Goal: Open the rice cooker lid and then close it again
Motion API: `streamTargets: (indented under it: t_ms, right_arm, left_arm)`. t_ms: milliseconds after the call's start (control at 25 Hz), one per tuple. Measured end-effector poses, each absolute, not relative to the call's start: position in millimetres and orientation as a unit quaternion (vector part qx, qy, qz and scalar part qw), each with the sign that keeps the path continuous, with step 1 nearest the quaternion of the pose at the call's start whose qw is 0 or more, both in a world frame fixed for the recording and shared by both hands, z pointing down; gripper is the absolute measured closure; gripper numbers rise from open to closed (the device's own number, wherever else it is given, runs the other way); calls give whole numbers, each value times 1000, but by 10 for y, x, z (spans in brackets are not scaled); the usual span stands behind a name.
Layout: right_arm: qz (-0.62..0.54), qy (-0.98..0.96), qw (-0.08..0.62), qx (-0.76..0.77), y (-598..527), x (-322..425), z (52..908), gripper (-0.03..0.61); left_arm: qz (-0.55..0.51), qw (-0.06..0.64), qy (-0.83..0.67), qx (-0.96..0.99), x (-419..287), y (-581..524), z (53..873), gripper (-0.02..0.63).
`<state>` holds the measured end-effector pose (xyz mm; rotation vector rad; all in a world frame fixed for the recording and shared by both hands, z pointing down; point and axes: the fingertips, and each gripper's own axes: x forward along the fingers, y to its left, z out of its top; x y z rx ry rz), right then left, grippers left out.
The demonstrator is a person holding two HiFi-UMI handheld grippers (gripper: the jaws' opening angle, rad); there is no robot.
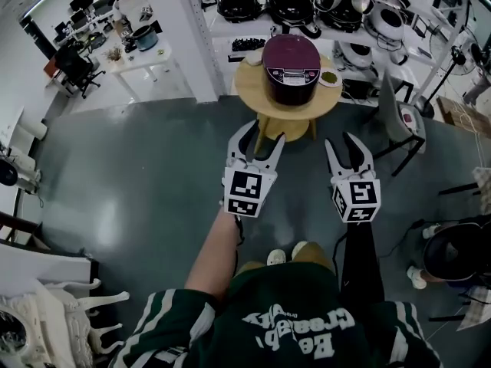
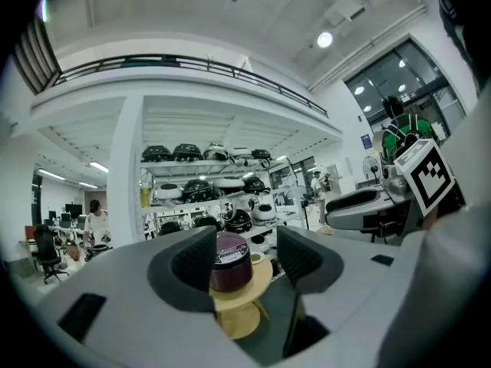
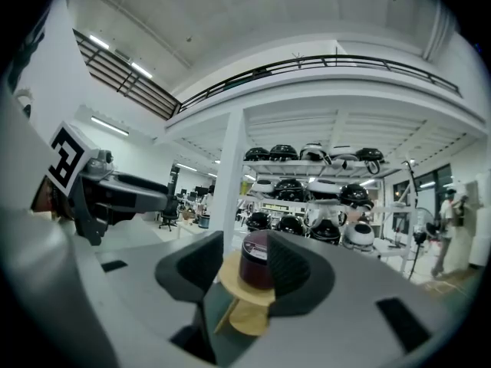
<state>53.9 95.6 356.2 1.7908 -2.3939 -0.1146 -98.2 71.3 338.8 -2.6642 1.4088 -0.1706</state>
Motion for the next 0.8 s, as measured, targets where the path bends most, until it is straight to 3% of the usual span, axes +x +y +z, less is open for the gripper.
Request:
streamTargets:
  t_ms: [800]
  right_arm:
    - [-44,-828,62,555,-433,675,3717,377]
  left_arm:
    - [-60,48,471,-879,-673,-574,3630,379]
